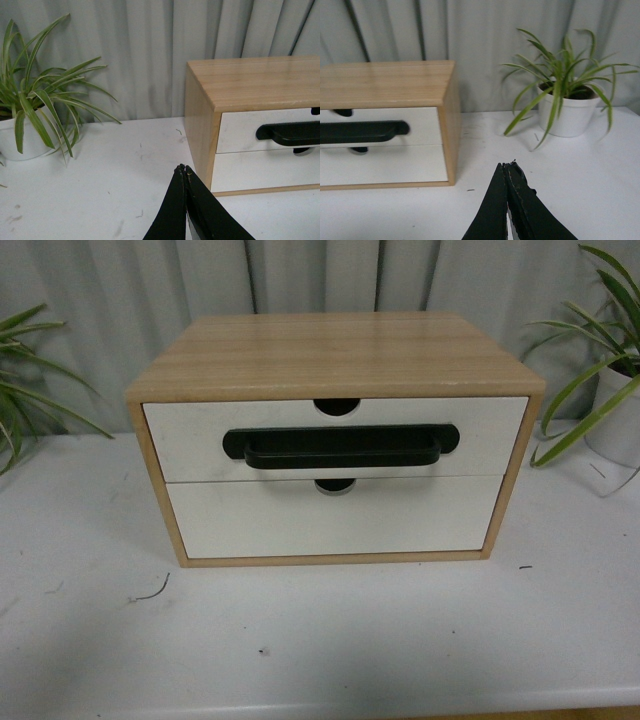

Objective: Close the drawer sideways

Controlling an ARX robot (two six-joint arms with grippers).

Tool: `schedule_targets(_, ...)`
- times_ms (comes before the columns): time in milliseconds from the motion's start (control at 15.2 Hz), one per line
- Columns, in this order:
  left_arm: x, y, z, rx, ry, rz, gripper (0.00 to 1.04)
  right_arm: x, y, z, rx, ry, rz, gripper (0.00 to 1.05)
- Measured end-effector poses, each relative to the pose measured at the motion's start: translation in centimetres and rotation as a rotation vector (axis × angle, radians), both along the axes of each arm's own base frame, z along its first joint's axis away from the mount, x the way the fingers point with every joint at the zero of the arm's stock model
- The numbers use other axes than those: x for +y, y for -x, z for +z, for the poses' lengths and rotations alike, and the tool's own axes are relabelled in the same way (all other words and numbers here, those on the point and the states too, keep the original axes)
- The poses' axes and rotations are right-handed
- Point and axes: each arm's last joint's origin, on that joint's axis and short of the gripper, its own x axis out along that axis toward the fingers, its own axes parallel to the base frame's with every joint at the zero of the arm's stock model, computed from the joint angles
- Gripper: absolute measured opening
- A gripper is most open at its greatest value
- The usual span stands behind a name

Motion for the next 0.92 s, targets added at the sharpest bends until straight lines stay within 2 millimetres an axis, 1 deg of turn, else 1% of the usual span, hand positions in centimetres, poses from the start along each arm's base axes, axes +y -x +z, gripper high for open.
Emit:
schedule_targets(197,0.0,0.3,-0.4,0.005,0.0,0.002,0.02,-0.4,0.1,-0.3,0.001,0.0,-0.031,0.02)
schedule_targets(656,0.0,1.1,-0.9,-0.001,0.0,0.001,0.02,-0.2,0.5,-0.8,-0.006,0.0,-0.004,0.02)
schedule_targets(721,0.0,1.3,-1.1,-0.011,0.0,0.0,0.02,-0.2,1.0,-1.3,0.028,0.0,-0.005,0.02)
schedule_targets(787,0.0,1.4,-1.6,-0.007,0.0,0.0,0.02,-0.2,1.5,-2.1,0.039,0.001,-0.004,0.02)
schedule_targets(852,0.0,1.6,-1.6,-0.008,0.0,0.0,0.02,-0.2,1.7,-1.4,-0.031,0.0,-0.004,0.02)
schedule_targets(918,0.0,1.8,-1.5,-0.017,0.0,0.001,0.02,-0.2,1.7,-1.8,0.001,0.0,-0.006,0.02)
